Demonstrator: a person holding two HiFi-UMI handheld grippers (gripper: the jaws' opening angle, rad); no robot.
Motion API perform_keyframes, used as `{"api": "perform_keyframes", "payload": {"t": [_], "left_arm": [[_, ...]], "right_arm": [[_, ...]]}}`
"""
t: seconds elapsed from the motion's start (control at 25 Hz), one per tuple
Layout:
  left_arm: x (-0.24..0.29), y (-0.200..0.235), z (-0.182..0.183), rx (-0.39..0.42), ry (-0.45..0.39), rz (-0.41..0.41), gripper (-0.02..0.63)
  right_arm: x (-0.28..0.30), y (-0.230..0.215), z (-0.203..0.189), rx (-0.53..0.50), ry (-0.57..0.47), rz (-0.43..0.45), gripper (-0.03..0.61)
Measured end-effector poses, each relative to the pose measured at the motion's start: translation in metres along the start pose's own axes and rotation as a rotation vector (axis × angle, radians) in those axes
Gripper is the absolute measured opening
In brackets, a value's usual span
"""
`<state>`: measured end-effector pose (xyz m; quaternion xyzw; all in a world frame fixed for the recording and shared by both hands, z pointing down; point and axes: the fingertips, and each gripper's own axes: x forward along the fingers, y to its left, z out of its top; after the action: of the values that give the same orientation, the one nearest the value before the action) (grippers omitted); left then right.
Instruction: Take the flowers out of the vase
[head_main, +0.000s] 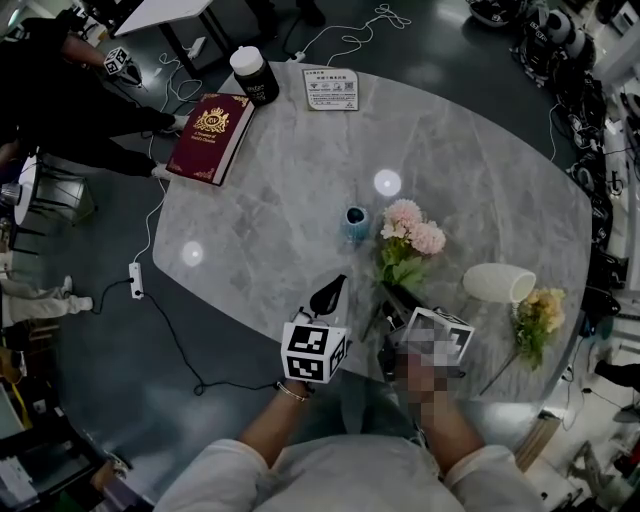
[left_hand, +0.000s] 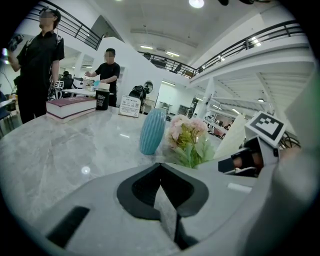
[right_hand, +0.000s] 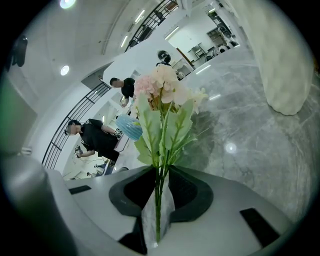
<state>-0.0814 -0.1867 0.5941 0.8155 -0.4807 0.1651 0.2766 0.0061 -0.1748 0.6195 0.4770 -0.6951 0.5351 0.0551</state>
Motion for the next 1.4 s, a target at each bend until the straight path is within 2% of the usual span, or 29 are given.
{"api": "perform_keyframes", "payload": {"t": [0.28, 0.48, 0.68, 0.96, 1.4], "left_arm": [[0.001, -0.003, -0.002, 0.002, -0.003, -0.005, 0.008], [-0.002, -0.004, 0.001, 0.007, -0.010, -0.005, 0.008], [-0.004, -0.003, 0.003, -0.002, -0.016, 0.003, 0.008], [-0.013, -0.009, 0.012, 0.005, -0.043, 0.015, 0.008], [-0.024, -0.033, 0.029, 0.026, -0.096, 0.016, 0.008]], "right_arm": [[-0.001, 0.004, -0.001, -0.006, 0.001, 0.034, 0.061], [-0.003, 0.008, 0.000, -0.006, -0.003, 0.046, 0.095], [-0.007, 0.009, 0.002, 0.003, -0.014, 0.050, 0.121], [-0.023, 0.002, 0.003, 0.016, -0.035, 0.036, 0.124], [-0.058, 0.002, 0.012, -0.140, -0.083, -0.041, 0.121]]}}
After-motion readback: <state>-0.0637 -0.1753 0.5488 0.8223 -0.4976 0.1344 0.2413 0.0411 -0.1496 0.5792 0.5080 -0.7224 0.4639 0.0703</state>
